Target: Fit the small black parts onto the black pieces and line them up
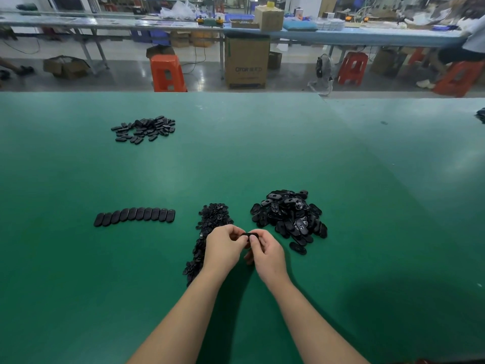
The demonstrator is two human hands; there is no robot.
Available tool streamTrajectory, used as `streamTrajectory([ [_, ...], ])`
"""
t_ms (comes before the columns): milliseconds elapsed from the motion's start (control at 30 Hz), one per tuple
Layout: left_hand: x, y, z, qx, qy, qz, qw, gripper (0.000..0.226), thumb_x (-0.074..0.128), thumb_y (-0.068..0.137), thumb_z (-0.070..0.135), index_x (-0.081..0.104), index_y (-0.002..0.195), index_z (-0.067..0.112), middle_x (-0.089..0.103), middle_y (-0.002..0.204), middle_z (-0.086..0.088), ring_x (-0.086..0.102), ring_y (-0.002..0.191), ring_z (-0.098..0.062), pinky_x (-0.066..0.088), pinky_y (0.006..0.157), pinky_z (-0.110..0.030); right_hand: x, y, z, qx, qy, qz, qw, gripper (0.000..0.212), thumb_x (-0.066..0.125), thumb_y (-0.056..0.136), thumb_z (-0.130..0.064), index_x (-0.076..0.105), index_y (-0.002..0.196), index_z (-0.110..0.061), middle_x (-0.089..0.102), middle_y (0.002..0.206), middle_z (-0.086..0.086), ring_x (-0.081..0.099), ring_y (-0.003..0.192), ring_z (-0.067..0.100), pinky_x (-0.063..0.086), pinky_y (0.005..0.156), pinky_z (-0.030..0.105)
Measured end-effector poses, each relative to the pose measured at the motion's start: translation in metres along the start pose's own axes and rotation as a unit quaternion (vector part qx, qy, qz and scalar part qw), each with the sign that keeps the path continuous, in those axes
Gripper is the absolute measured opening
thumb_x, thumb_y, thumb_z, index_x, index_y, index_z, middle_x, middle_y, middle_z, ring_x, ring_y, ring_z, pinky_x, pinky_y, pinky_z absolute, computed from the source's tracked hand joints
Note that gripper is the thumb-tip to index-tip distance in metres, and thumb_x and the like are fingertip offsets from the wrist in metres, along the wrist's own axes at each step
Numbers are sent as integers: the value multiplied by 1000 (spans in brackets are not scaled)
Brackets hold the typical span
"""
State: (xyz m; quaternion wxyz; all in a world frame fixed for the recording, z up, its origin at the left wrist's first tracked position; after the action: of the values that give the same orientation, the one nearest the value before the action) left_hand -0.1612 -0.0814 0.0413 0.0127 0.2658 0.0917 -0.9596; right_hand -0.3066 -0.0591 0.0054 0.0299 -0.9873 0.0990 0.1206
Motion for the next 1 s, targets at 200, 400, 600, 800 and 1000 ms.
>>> streamTrajectory([
  [200,-1,0,-3,1,4,10,1000,2,74,85,23,72,84,22,70,77,9,64,72,-5,43,60,-18,1,-1,-1,3,16,-2,1000,27,55,102,-13,65,100,-38,74,83,2,64,55,13,57,60,35],
  [400,1,2,-5,-9,19,18,1000,7,73,85,23,68,81,25,68,77,11,60,69,-3,38,56,-16,1,1,1,2,6,-7,1000,22,56,101,-15,69,97,-33,74,81,1,65,57,16,59,63,43],
  [600,2,1,-3,8,42,27,999,7,72,85,23,66,81,25,67,79,11,61,74,-3,42,61,-16,0,0,2,5,9,-5,1000,20,58,101,-17,69,95,-33,76,82,-2,67,58,17,59,62,39],
  [800,3,0,-1,14,45,32,998,5,70,86,22,66,84,22,66,80,11,59,75,-3,40,61,-14,-1,-1,-2,0,12,0,1000,18,59,101,-16,68,94,-30,76,83,-6,66,61,10,55,59,26],
  [1000,6,-1,4,49,57,19,997,6,64,92,19,64,87,22,64,81,13,58,75,-1,39,62,-12,-1,0,0,1,17,6,1000,13,59,101,-16,65,94,-26,74,83,-7,66,66,8,54,59,23],
])
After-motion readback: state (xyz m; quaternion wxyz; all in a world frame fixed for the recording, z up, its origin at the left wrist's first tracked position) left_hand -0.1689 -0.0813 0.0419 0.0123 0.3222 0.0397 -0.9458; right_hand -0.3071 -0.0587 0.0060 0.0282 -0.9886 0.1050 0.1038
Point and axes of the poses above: each hand's wrist, its own y-axis towards the middle knuckle, its own x-axis out of the palm, z = x × y, the point moved 9 cm from there along y, towards the middle knuckle
